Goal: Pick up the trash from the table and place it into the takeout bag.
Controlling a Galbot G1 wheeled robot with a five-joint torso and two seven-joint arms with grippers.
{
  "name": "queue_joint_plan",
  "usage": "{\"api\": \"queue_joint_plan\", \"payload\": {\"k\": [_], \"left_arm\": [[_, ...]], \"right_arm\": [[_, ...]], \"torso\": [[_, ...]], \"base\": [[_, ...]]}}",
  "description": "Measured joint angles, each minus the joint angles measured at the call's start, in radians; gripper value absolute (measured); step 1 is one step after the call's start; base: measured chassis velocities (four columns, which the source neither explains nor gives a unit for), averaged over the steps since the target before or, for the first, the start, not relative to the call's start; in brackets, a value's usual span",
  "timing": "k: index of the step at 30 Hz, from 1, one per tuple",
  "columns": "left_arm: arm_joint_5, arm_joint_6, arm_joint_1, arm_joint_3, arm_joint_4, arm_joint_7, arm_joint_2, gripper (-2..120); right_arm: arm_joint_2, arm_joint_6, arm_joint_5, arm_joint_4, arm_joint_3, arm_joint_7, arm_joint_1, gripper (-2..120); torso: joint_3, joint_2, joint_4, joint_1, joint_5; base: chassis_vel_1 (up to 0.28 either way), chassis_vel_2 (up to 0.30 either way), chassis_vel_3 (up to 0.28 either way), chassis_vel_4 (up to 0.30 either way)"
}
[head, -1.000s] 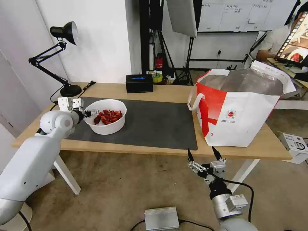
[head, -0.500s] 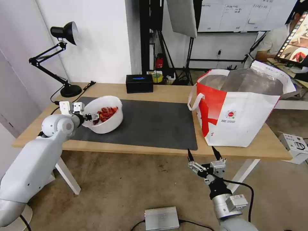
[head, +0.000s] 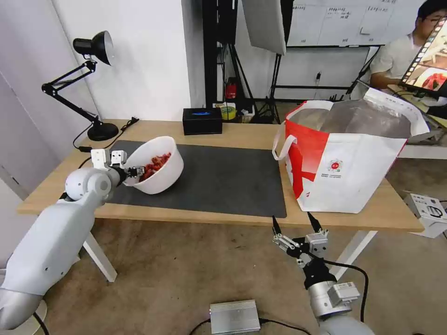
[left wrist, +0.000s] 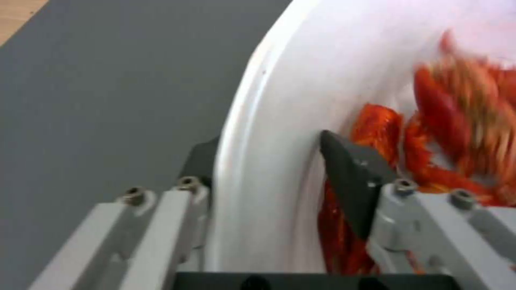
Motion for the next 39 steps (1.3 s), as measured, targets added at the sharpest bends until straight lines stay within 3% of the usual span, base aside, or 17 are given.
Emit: {"api": "queue_joint_plan", "payload": {"k": [12, 23, 39], "left_arm": [[-0.002, -0.012, 0.028, -0.014, -0.038, 0.003, 0.008, 0], [-0.036, -0.016, 0.057, -0.035, -0.103, -0.004, 0.026, 0], [-0.182, -0.034, 0.211, -0.139, -0.293, -0.001, 0.064, 0]], "right_arm": [[0.000, 0.000, 0.000, 0.000, 0.000, 0.000, 0.000, 99], [0.000, 0.000, 0.000, 0.000, 0.000, 0.000, 0.000, 99], [0.000, 0.000, 0.000, 0.000, 0.000, 0.000, 0.000, 99]], "torso": [[0.000, 0.000, -0.0002, 0.000, 0.0001], [0.000, 0.000, 0.0000, 0.000, -0.0001], [0.000, 0.000, 0.0003, 0.000, -0.0001]], "base": [[0.000, 0.000, 0.000, 0.000], [0.000, 0.000, 0.000, 0.000], [0.000, 0.000, 0.000, 0.000]]}}
